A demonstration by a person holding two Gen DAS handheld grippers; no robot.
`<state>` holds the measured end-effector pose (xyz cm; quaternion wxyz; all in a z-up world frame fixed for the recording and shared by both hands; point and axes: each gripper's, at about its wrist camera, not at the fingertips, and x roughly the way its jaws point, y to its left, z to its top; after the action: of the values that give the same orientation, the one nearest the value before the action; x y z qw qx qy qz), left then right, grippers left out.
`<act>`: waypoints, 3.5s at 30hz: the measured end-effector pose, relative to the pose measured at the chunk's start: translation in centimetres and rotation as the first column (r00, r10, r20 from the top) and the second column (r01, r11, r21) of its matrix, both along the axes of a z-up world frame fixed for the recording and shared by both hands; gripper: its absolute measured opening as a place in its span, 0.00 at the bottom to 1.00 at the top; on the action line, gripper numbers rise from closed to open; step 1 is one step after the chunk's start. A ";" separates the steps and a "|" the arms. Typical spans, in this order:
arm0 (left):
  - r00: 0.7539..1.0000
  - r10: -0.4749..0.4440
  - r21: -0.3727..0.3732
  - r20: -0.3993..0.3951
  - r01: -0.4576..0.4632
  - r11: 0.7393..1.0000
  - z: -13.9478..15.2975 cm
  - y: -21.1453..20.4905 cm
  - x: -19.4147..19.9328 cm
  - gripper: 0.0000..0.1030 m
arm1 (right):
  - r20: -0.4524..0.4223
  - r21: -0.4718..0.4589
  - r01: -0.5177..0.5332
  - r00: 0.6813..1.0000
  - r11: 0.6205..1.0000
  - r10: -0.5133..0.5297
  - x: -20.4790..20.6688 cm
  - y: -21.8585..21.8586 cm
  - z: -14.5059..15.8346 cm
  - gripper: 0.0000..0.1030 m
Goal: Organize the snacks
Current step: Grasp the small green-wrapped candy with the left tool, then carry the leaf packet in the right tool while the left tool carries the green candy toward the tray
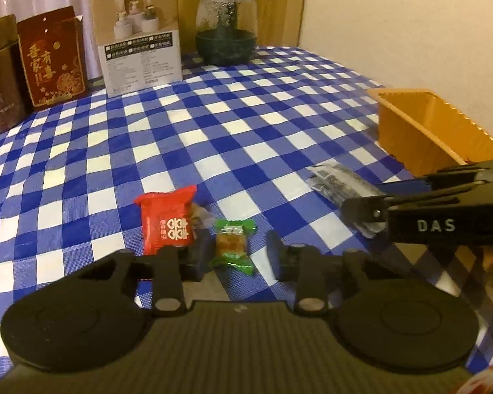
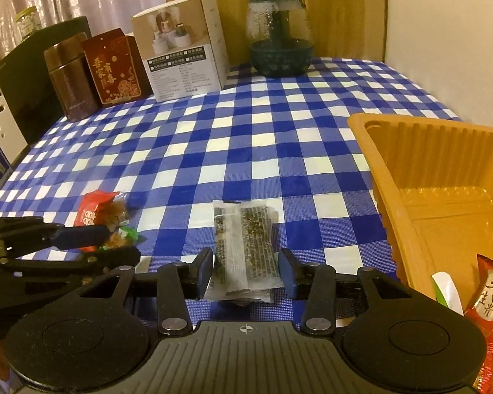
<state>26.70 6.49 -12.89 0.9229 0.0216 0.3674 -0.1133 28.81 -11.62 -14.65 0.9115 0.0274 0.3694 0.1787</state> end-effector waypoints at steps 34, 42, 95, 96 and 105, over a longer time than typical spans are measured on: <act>0.980 0.182 -0.110 -0.074 -0.190 0.976 3.9 0.6 -6.6 0.19 | 0.030 -0.005 -0.041 0.999 0.999 0.042 -4.5 1.0 2.9 0.37; 0.971 0.229 -0.142 -0.067 -0.236 0.961 7.1 0.0 -11.1 0.19 | 0.031 0.034 -0.035 0.999 0.999 0.034 -9.9 -1.1 5.8 0.37; 0.997 0.072 -0.198 -0.024 -0.076 0.977 15.0 -14.2 -18.3 0.19 | 0.096 0.059 0.203 0.973 0.977 -0.208 -21.9 -17.1 11.6 0.38; 0.997 0.069 -0.198 -0.025 -0.073 0.978 15.0 -14.4 -18.2 0.19 | 0.095 0.060 0.207 0.973 0.977 -0.212 -21.8 -17.3 11.6 0.38; 0.999 0.030 -0.194 -0.026 -0.034 0.980 14.7 -16.7 -16.8 0.19 | 0.090 0.073 0.241 0.965 0.968 -0.247 -20.9 -19.4 11.5 0.38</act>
<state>9.89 -10.24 1.80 0.9180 -0.0760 0.3655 -0.1341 7.87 -31.01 -3.11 0.9424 0.0918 0.3123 0.0774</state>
